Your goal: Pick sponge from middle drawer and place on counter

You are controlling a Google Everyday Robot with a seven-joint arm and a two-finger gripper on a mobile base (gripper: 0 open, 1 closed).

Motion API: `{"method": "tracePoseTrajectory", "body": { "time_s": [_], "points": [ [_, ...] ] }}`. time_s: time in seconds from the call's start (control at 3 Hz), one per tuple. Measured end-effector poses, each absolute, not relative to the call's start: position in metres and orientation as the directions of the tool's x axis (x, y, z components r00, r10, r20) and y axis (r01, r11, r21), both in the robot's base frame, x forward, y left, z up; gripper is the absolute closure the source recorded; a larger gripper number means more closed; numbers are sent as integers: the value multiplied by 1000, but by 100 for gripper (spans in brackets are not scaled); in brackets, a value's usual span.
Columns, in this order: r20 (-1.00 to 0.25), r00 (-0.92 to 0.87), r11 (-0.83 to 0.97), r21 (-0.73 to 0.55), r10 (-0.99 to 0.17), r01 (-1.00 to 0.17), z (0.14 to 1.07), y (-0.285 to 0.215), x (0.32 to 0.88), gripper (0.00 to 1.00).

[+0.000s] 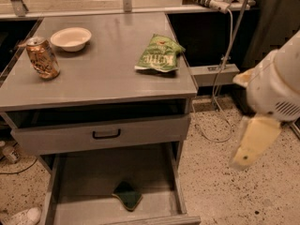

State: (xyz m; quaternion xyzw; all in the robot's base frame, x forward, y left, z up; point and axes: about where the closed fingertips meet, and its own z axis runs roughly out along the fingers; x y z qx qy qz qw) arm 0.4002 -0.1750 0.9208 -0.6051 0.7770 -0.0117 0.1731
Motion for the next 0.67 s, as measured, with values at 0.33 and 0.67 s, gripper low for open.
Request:
{"method": "tracePoseTrajectory", "body": {
  "time_s": [0.33,0.67],
  "points": [
    [-278,-200,248,-149,-939,-957,856,-138,377,0],
    [-278,-200,248,-150,-939,-957,856,-138,377,0]
  ]
}}
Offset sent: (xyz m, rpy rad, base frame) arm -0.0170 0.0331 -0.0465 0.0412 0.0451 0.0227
